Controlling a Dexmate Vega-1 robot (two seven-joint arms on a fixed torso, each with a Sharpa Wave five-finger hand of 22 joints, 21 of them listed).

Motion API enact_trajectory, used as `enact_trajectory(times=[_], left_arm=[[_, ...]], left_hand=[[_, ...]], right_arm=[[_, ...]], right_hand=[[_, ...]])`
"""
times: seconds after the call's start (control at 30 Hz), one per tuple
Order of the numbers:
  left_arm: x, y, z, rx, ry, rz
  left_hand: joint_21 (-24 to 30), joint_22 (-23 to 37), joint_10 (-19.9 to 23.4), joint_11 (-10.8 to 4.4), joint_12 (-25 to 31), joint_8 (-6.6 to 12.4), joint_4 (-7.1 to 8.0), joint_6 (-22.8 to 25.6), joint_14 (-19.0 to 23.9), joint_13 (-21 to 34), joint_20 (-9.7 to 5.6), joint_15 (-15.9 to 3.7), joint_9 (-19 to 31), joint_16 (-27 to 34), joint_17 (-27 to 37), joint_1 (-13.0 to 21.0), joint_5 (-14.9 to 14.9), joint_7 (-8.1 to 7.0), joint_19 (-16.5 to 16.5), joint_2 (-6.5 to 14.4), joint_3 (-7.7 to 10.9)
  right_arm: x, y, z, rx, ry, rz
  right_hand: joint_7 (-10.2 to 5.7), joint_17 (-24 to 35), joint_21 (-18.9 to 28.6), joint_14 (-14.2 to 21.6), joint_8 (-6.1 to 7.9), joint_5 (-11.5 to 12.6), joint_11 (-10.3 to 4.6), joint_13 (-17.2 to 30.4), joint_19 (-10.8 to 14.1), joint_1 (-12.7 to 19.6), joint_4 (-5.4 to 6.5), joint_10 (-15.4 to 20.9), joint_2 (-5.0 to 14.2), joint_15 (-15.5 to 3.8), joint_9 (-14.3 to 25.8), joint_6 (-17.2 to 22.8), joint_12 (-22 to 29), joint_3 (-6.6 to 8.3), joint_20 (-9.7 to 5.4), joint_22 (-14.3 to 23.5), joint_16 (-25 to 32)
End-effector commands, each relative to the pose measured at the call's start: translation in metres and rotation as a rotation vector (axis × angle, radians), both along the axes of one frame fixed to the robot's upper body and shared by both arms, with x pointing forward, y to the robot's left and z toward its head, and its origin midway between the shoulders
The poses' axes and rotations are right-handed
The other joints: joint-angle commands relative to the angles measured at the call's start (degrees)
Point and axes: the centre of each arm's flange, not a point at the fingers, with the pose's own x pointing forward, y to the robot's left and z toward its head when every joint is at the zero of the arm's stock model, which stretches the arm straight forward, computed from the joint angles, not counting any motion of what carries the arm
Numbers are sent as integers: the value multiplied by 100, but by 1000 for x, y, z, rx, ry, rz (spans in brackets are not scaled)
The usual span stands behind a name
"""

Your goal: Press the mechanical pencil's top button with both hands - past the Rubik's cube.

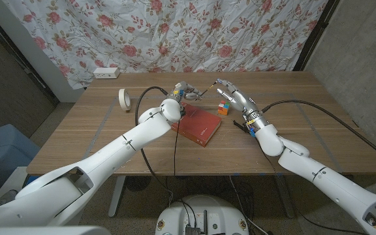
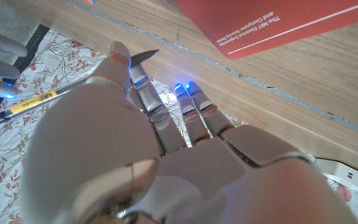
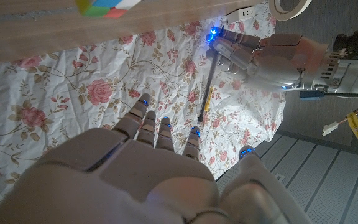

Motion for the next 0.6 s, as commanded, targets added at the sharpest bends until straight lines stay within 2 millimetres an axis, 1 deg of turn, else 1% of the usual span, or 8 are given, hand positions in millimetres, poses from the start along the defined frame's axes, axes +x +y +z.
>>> enact_trajectory(times=[0.03, 0.6], left_arm=[[2, 0, 2, -2, 2, -1], [2, -2, 2, 5, -2, -7]], left_hand=[[0, 8, 139, -126, 32, 32, -8, 3, 45, 26, -348, -937, 15, 6, -2, 22, 27, -1, -1, 51, -15], [1, 8, 138, -128, 33, 35, -10, 7, 48, 26, -342, -939, 15, 6, -2, 29, 28, -9, 2, 58, -22]], right_arm=[[1, 2, 1, -14, -3, -1], [0, 3, 1, -44, -8, -25]], right_hand=[[7, 18, 33, 20, 2, 28, -16, -5, 18, -52, 23, -22, 56, -5, -4, 46, 37, 12, -37, 10, 38], [-3, 21, 32, 17, 11, 30, -14, -5, 16, -60, 39, -33, 56, -13, -4, 100, 35, 12, -44, 10, 40]])
